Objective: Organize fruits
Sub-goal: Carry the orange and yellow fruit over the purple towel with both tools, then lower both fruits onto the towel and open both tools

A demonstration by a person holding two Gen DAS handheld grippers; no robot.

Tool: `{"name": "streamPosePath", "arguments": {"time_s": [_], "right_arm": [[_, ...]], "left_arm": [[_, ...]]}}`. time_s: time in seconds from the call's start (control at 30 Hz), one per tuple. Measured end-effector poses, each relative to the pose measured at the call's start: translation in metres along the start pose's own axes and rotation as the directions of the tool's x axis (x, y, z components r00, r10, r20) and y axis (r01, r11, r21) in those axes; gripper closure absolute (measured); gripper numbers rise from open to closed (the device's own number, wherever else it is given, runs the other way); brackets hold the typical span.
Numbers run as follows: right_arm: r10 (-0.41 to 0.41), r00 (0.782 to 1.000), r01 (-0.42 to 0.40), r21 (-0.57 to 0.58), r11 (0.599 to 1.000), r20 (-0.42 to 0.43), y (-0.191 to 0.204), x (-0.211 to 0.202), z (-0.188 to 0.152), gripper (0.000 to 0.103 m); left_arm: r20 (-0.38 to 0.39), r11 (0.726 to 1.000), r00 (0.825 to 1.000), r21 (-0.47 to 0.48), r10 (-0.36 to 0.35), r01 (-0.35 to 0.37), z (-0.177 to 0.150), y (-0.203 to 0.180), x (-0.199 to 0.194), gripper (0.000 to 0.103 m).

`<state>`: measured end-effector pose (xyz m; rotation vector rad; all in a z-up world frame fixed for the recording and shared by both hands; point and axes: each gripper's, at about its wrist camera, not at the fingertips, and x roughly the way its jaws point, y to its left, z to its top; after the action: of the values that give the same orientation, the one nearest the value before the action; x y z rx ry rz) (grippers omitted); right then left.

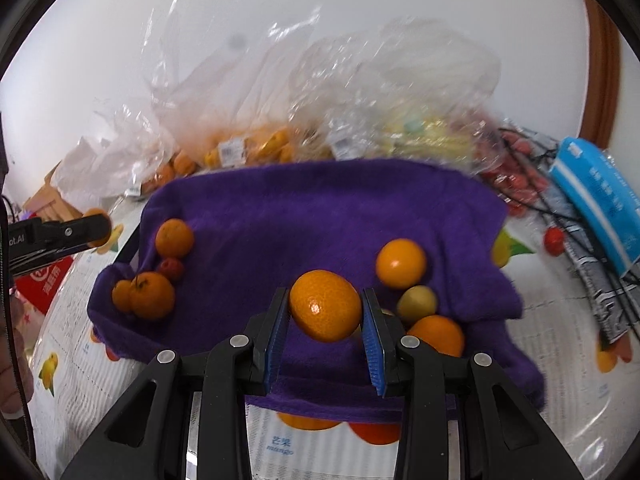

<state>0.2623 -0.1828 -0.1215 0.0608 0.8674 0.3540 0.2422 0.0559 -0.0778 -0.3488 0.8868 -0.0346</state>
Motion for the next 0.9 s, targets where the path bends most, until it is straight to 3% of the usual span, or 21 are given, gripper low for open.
{"name": "streamPosePath", "arguments": {"time_s": [0.43,0.7,0.9], "right_arm": [[0.045,0.998,-0.045,-0.001,0.999,-0.041,0.002,0.014,-0.006,0.068],[0.055,0.997,-0.055,-0.007,0.998,-0.048,0.000,0.011,-0.009,0.068],[0.059,0.998,-0.059,-0.010,0.998,0.017,-0.005,-0.011,-0.007,0.068]], "left_arm": [[-0.068,0.999,0.997,0.046,-0.025,0.028,-0.004,-0.028,0.043,0.062],[-0.109,0.998,0.994,0.055,0.000,0.006,-0.010,-0.034,0.063,0.062],[-0.128,0.996,0.992,0.084,0.020,-0.009,-0.012,-0.042,0.073,0.062]]}}
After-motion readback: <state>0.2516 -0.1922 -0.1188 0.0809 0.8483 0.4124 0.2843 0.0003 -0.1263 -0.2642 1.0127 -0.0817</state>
